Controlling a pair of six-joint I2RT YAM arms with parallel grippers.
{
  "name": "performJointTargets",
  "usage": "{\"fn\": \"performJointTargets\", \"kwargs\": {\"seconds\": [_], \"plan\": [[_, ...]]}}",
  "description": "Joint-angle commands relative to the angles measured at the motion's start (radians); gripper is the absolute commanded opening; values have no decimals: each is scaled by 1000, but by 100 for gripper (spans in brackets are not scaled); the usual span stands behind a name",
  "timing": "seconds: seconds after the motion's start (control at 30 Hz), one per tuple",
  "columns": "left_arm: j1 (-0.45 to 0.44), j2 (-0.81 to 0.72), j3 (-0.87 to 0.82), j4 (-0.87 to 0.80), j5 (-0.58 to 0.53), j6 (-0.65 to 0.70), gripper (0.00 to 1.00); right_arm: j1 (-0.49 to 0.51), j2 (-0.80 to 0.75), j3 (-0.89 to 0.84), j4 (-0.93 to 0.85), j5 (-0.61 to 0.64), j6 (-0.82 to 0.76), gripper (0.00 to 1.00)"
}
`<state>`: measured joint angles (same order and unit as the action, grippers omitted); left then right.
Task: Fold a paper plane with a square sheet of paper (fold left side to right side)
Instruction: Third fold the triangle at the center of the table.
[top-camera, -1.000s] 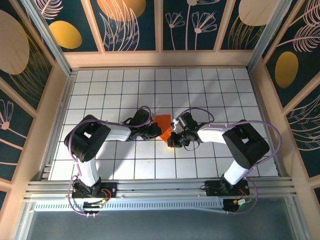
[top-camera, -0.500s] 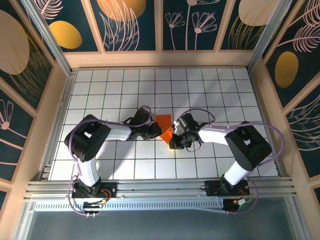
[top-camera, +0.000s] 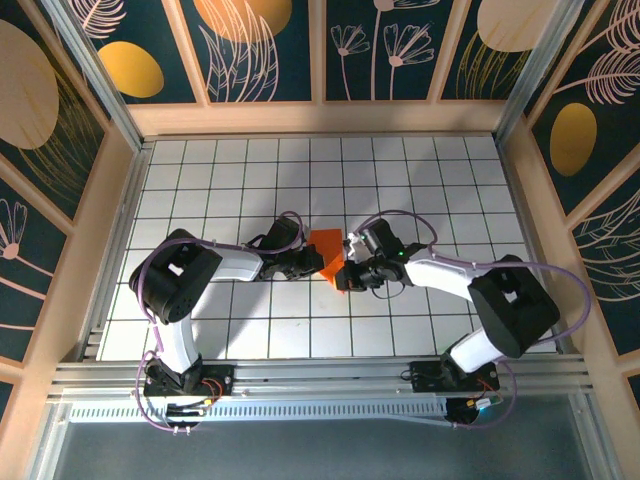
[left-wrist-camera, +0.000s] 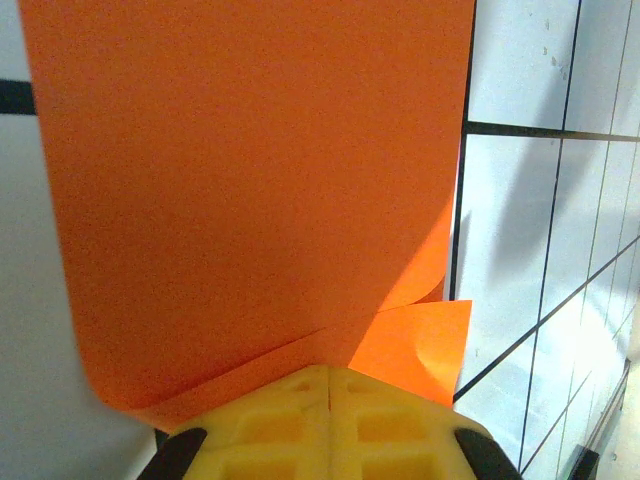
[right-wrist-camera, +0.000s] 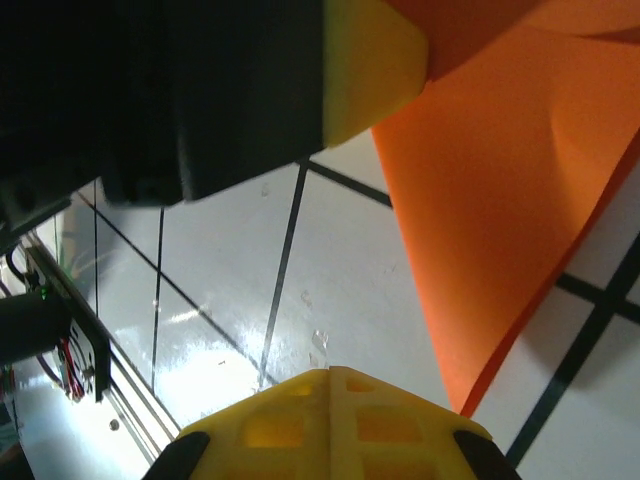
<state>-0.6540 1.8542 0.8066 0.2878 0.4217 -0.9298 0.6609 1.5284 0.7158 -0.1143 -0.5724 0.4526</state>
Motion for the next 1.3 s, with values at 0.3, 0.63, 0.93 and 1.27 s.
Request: {"fn": "performJointTargets", "kwargs": {"seconds": [0.3, 0.63, 0.93, 1.27], "plan": [[0, 64, -1, -55, -94, 2, 0, -3, 117, 42, 72, 102, 54, 0], [0, 48, 12, -62, -92, 5, 0, -10, 164, 29, 2, 144, 40, 0], [0, -50, 14, -22, -110, 32, 9, -16, 185, 6, -45, 192, 27, 0], [-18, -193, -120, 145, -45, 2, 4, -27, 211, -14, -25, 186, 4, 0]]}}
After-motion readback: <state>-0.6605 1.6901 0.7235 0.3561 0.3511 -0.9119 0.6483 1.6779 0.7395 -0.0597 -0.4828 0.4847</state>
